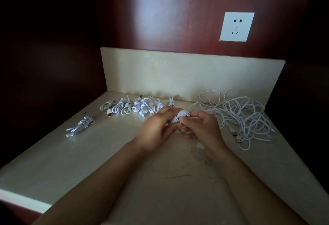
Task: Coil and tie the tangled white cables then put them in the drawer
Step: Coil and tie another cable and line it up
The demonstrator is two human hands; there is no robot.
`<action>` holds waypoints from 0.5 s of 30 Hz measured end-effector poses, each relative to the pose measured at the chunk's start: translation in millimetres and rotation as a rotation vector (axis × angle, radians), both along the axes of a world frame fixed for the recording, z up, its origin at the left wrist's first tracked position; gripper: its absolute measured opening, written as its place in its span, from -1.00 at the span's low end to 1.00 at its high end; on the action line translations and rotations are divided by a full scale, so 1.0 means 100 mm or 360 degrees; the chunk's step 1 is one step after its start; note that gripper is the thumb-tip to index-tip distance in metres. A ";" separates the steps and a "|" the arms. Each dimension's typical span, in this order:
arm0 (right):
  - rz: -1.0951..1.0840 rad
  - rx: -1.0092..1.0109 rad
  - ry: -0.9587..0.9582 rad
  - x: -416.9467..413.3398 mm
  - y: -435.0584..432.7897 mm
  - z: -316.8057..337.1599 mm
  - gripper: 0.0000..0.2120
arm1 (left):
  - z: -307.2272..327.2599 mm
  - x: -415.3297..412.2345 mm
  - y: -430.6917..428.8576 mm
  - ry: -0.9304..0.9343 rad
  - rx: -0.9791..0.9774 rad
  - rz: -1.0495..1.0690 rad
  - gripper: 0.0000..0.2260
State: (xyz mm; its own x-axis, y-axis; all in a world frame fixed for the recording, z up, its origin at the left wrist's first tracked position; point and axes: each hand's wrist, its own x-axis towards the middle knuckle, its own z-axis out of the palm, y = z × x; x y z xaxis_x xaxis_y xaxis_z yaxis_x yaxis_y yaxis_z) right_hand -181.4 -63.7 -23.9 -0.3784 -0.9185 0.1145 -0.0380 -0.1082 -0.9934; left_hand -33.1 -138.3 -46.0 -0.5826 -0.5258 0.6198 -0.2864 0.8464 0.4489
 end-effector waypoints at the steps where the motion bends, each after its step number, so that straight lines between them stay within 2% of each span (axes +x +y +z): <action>1: 0.0008 -0.0020 0.0026 0.00 0.00 0.00 -0.93 | -0.01 0.00 0.00 -0.0017 -0.0008 0.0024 -0.69; 3: 0.0036 -0.0030 0.0090 -0.01 0.01 0.00 -0.96 | -0.01 0.00 0.01 -0.0057 -0.0019 0.0053 -0.68; 10: 0.0133 0.0043 0.0194 -0.01 -0.02 0.02 -0.85 | 0.01 0.01 0.03 -0.0083 -0.0029 0.0154 -0.67; 15: 0.0254 -0.0004 0.0288 -0.02 0.01 -0.01 -0.68 | 0.06 0.01 0.09 -0.0111 -0.0138 0.0133 -0.82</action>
State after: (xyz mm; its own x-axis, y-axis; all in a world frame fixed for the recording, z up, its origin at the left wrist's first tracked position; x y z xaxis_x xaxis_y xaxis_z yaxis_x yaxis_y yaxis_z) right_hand -183.0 -62.5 -24.4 -0.2013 -0.9647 0.1697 -0.1977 -0.1296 -0.9716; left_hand -32.5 -128.9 -40.0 -0.5820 -0.5207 0.6247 -0.3857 0.8530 0.3516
